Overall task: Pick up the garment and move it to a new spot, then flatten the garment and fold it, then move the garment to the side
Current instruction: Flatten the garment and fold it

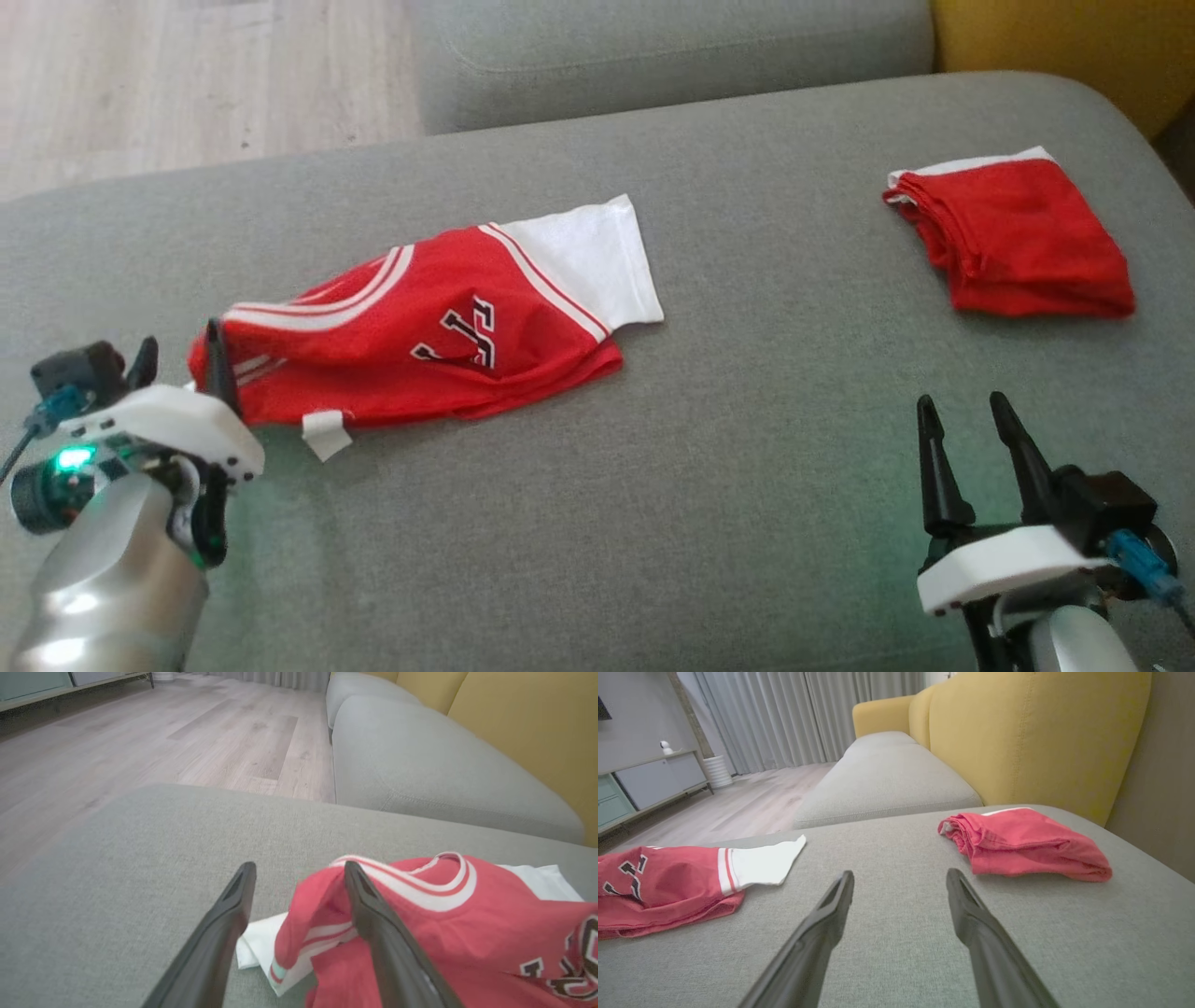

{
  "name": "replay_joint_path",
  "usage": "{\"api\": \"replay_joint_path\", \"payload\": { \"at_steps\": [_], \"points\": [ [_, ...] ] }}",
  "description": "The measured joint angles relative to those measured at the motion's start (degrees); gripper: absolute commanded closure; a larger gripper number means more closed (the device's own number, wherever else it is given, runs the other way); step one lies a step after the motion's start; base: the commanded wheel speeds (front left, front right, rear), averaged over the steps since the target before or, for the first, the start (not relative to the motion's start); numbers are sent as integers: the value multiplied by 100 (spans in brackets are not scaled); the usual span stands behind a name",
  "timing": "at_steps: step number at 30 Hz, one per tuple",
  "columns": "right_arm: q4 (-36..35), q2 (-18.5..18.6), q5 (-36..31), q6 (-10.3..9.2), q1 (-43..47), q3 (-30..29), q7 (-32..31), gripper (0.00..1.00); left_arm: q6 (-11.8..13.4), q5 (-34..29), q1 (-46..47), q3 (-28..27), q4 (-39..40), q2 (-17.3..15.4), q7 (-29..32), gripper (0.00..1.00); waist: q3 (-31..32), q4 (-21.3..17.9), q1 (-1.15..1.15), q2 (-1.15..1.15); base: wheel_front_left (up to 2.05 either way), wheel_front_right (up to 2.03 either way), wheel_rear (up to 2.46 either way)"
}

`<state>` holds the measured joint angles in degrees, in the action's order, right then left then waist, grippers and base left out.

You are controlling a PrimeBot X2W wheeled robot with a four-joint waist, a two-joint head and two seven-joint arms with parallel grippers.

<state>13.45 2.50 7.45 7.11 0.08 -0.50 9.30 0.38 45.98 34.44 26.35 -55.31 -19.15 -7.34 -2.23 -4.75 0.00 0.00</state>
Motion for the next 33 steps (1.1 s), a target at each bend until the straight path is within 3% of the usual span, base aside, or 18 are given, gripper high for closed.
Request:
{"api": "replay_joint_path", "payload": {
  "at_steps": [6, 15, 21, 27, 33],
  "points": [
    [1, 0, -40, 0, 131, -30, -24, 0, -231, -147, 146, 167, 256, -22, -247, 0, 254, 191, -1, 0, 0, 0, 0],
    [-66, -1, -40, 0, 318, -31, -60, 0, -266, -581, 71, 635, 1098, 4, -458, 0, 481, 461, -1, 0, 0, 0, 0],
    [-155, -1, -49, 0, 341, 1, -133, 0, -78, -766, -292, 1123, 1567, 568, -325, 0, 387, 437, -1, 0, 0, 0, 0],
    [-302, -1, -99, 0, 330, 68, -226, 0, 19, -823, -346, 1460, 1490, 1167, -114, 0, 123, 223, 0, 0, 0, 0, 0],
    [-383, -1, -148, 0, 175, 75, -234, 0, 30, -813, -248, 1466, 960, 1281, -73, 0, -216, -99, 0, 0, 0, 0, 0]
  ]
}}
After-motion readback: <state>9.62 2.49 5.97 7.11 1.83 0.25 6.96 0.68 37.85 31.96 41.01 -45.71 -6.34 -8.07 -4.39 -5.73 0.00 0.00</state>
